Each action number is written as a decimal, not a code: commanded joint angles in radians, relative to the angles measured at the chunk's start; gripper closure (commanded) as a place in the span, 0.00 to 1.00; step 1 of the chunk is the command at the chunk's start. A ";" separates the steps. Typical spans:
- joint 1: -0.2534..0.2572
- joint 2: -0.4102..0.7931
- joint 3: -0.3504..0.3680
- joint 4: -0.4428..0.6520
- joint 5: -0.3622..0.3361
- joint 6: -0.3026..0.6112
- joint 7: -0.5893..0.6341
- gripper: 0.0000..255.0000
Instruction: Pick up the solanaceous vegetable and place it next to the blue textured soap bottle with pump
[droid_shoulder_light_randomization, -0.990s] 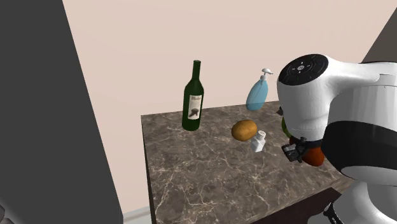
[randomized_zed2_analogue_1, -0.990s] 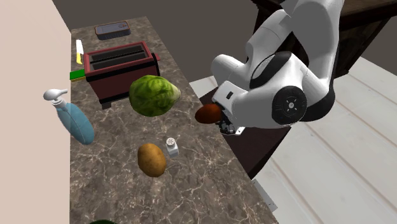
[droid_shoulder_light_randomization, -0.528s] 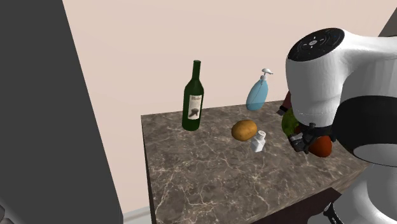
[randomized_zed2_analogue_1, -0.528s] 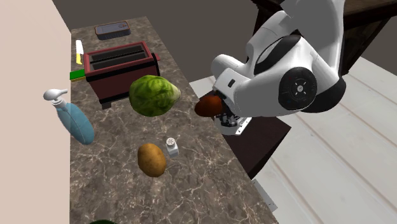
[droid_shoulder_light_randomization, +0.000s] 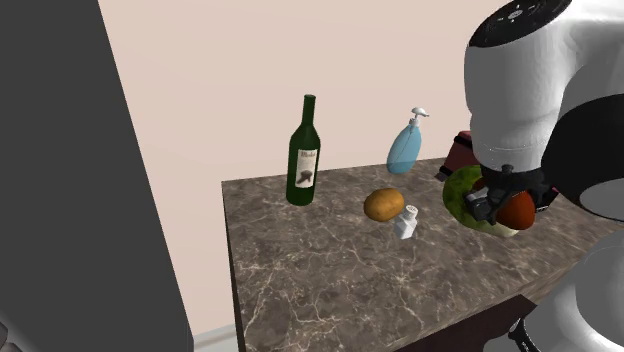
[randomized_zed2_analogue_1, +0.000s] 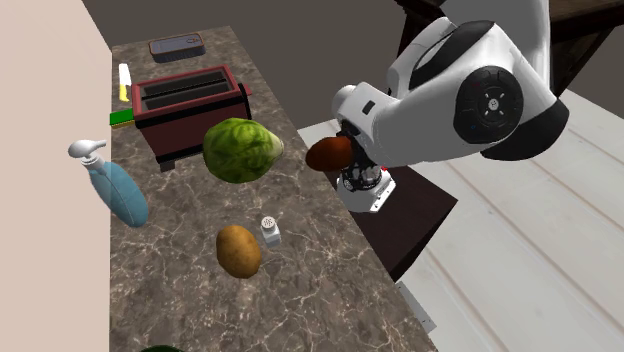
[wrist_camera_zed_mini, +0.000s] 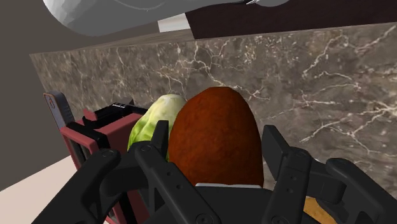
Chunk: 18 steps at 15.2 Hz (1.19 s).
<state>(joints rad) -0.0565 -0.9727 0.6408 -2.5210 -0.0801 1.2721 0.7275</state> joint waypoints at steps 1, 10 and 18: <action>-0.006 0.004 -0.009 0.026 -0.012 -0.020 -0.011 1.00; -0.029 0.025 -0.043 0.149 -0.063 -0.110 -0.058 1.00; -0.052 0.057 -0.064 0.267 -0.107 -0.186 -0.100 1.00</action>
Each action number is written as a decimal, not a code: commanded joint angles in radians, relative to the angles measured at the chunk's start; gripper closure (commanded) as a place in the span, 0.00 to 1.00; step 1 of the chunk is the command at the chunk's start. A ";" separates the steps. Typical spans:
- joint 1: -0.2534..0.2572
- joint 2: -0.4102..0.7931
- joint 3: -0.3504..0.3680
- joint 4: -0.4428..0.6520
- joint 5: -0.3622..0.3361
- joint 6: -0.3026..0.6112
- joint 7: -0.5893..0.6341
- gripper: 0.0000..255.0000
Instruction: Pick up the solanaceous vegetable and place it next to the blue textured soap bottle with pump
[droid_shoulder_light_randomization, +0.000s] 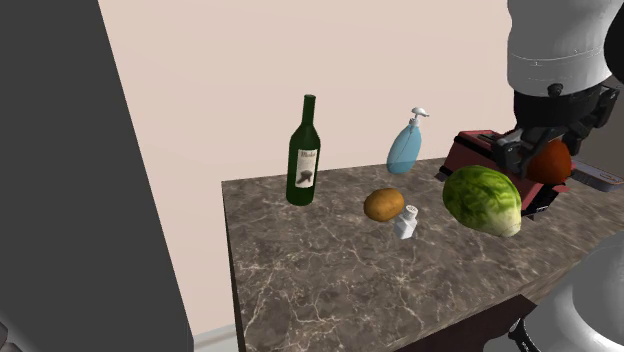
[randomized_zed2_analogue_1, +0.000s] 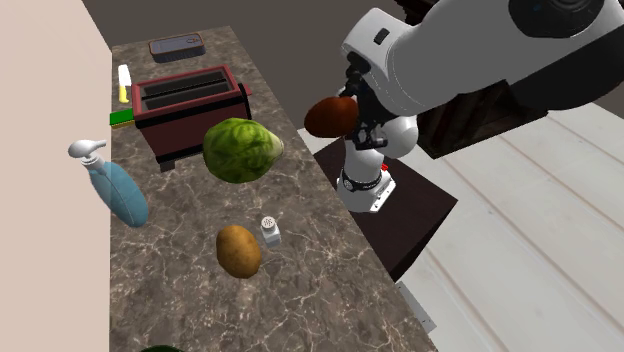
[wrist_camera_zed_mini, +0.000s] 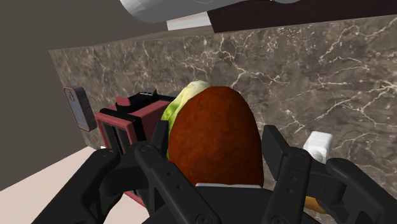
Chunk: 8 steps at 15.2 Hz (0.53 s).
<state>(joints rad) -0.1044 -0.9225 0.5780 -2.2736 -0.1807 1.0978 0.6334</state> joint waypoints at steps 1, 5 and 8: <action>-0.007 0.011 -0.004 0.035 -0.011 -0.022 -0.011 1.00; -0.020 0.032 -0.011 0.099 -0.033 -0.060 -0.032 1.00; -0.046 0.085 -0.023 0.118 -0.063 -0.020 -0.041 1.00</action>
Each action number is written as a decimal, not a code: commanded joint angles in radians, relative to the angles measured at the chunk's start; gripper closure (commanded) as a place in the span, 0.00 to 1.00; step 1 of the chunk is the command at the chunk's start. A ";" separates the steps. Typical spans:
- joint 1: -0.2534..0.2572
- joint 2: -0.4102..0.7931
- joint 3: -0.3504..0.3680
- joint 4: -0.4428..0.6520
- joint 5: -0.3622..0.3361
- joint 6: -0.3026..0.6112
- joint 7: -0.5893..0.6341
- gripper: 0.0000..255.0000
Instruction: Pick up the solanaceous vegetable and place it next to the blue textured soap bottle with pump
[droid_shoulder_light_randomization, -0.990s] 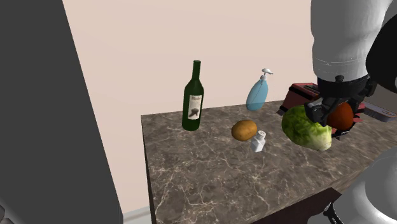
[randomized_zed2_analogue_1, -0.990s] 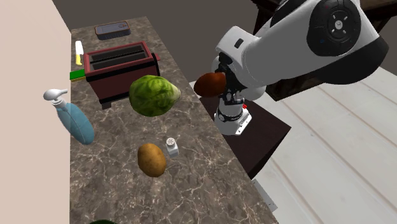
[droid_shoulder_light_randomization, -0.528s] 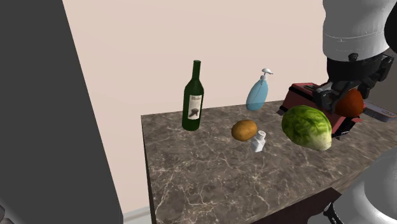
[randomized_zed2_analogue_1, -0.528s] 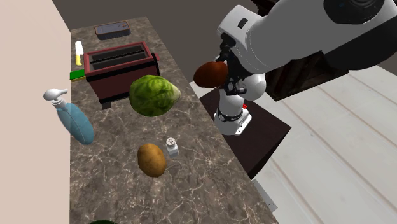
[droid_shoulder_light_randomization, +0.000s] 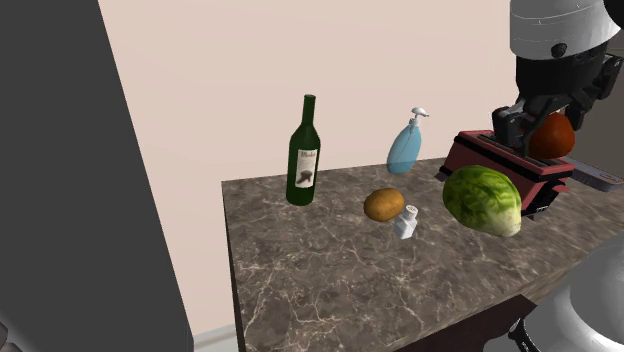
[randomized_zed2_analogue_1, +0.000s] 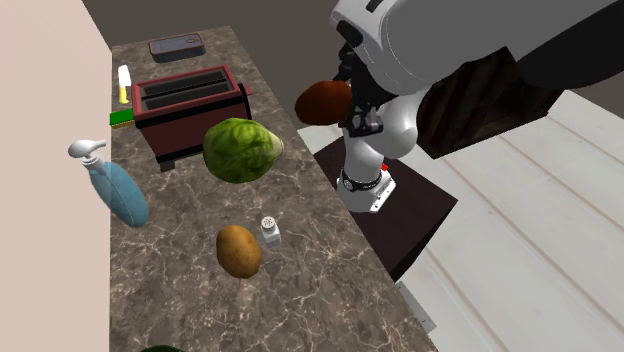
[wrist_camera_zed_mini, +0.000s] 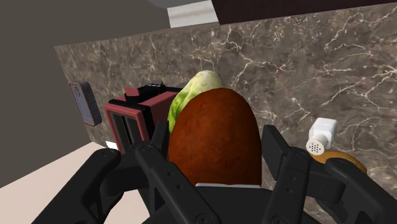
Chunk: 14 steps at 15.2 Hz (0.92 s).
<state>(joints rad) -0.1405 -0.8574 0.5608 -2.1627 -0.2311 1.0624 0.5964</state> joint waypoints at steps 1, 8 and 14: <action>-0.022 0.046 -0.010 0.014 -0.026 0.036 -0.007 1.00; -0.115 0.249 -0.024 0.106 -0.119 0.159 -0.018 1.00; -0.191 0.450 -0.012 0.238 -0.206 0.221 -0.014 1.00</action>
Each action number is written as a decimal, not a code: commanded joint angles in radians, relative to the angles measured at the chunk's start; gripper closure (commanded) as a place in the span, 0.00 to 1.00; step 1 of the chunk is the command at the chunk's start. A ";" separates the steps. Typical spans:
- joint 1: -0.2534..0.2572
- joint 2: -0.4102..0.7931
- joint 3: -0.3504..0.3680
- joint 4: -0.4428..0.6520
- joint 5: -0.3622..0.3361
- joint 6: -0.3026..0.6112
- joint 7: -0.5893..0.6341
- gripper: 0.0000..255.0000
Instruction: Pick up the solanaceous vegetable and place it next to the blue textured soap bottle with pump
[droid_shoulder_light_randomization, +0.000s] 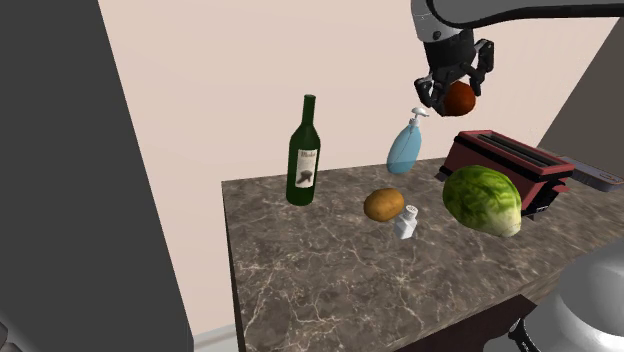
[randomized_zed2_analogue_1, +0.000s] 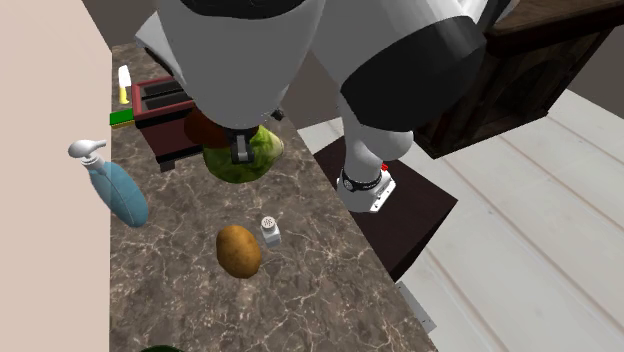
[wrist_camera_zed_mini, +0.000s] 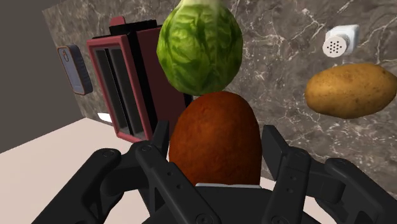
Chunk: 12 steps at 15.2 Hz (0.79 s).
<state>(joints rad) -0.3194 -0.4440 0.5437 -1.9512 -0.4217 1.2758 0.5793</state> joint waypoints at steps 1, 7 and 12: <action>-0.023 0.073 0.009 0.053 -0.031 0.013 0.005 1.00; -0.073 0.306 0.041 0.250 -0.143 0.014 0.017 1.00; -0.070 0.525 0.062 0.466 -0.265 -0.029 0.019 1.00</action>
<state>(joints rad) -0.3931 0.0257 0.6004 -1.5428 -0.6545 1.2606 0.5983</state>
